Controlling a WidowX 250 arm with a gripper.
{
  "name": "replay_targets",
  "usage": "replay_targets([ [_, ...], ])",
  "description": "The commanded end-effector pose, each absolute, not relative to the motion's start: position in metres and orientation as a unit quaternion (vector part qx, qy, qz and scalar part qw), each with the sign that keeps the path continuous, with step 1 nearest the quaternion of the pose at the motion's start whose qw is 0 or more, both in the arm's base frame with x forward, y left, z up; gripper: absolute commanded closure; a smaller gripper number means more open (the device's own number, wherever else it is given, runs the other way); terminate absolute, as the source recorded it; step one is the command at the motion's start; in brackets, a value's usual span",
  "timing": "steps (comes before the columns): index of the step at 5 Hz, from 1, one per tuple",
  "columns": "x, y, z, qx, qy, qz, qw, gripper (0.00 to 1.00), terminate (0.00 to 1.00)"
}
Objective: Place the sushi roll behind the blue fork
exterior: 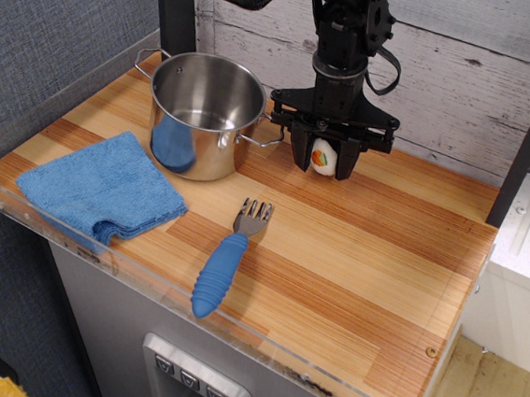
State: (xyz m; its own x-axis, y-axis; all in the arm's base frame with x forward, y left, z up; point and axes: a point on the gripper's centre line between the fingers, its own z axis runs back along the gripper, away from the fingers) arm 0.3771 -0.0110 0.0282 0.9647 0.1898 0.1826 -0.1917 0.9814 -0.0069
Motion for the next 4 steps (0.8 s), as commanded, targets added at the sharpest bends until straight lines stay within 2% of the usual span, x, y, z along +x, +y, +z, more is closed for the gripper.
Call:
replay_targets([
  [1, 0.375, -0.018, 0.042, 0.016, -0.103, 0.102, 0.989, 0.0, 0.0],
  [3, 0.374, -0.025, 0.045, 0.02, -0.103, 0.098, 0.99, 0.0, 0.0],
  [4, 0.376, -0.031, 0.063, 0.02, -0.125, 0.092, 0.988, 0.0, 0.0],
])
